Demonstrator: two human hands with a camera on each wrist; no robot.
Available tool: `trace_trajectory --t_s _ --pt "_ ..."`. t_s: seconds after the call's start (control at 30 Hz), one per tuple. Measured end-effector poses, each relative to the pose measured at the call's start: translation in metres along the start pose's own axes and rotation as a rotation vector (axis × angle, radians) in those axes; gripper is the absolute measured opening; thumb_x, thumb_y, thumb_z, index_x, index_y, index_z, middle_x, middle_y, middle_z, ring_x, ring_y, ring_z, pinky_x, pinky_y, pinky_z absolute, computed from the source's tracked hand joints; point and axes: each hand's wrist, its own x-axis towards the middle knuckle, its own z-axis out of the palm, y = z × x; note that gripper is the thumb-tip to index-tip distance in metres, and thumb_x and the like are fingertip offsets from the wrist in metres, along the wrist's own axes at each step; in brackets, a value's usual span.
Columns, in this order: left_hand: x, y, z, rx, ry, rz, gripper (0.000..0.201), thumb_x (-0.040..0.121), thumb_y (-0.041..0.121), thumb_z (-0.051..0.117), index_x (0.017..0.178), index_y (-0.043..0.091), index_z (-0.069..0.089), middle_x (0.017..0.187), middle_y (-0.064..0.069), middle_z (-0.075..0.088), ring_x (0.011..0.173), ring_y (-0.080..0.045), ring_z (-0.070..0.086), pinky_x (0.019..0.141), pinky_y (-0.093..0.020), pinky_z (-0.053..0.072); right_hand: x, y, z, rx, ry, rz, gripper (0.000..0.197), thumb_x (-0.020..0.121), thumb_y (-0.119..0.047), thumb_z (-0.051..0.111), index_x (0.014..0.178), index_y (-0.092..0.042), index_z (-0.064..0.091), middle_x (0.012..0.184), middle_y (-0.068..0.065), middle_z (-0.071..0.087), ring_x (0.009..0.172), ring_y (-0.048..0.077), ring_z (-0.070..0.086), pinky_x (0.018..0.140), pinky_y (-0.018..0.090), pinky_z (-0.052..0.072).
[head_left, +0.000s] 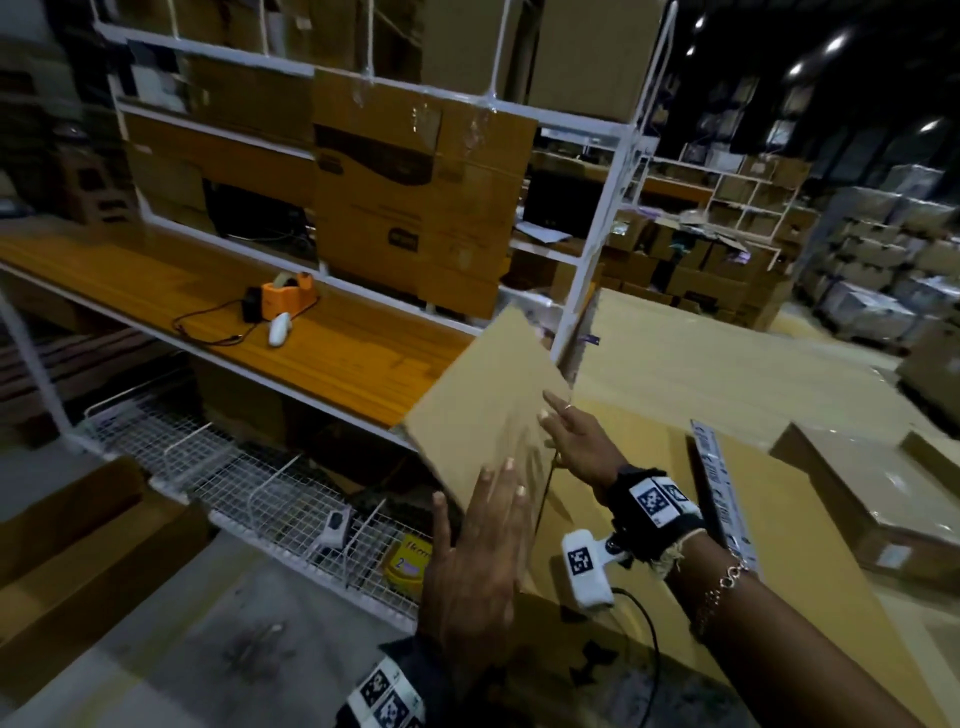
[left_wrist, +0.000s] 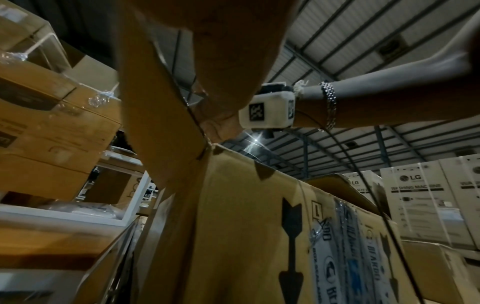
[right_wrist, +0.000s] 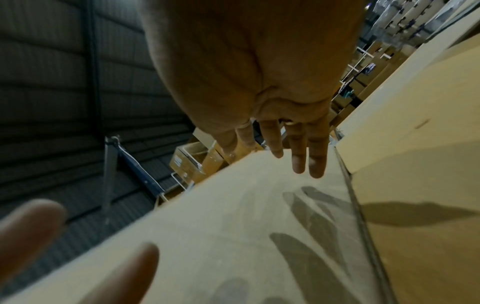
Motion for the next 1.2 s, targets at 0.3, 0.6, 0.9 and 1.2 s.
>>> trace_trajectory --t_s 0.3,0.6,0.9,1.2 --pt "-0.006 -0.027 0.034 -0.187 -0.401 -0.149 0.060 0.100 0.047 0.037 0.136 0.006 0.061 0.141 -0.021 0.058 0.141 -0.043 0.042 0.122 -0.063 0.011 0.043 0.073 0.017 -0.393 -0.133 0.112 0.045 0.094 0.005 0.054 0.136 -0.010 0.058 0.133 0.004 0.055 0.131 0.025 0.050 0.109 0.038 0.042" --pt "-0.006 -0.019 0.071 -0.518 -0.338 -0.287 0.088 0.097 0.073 0.005 0.141 0.020 0.059 0.141 -0.006 0.061 0.134 -0.029 0.054 0.117 -0.049 0.032 0.050 0.073 0.007 -0.524 -0.069 0.126 0.050 0.092 -0.014 0.071 0.139 -0.006 0.057 0.144 0.010 0.055 0.132 0.027 0.053 0.107 0.039 0.047" --pt "0.027 -0.014 0.078 -0.612 -0.579 -0.171 0.074 0.100 0.063 0.017 0.162 0.023 0.014 0.169 0.000 0.013 0.154 -0.022 0.015 0.124 -0.041 0.015 0.085 0.063 -0.004 -0.643 -0.090 0.293 0.066 0.083 -0.021 0.082 0.139 -0.002 0.054 0.136 0.014 0.061 0.120 0.027 0.061 0.101 0.037 0.051" --pt "0.025 -0.016 0.085 -0.721 -0.570 -0.183 0.060 0.108 0.044 0.028 0.162 0.024 0.013 0.170 0.005 0.007 0.156 -0.024 0.006 0.125 -0.037 0.011 0.077 0.060 0.005 -0.599 -0.014 0.339 0.062 0.085 -0.020 0.078 0.141 -0.004 0.054 0.136 0.010 0.062 0.120 0.027 0.061 0.090 0.027 0.047"
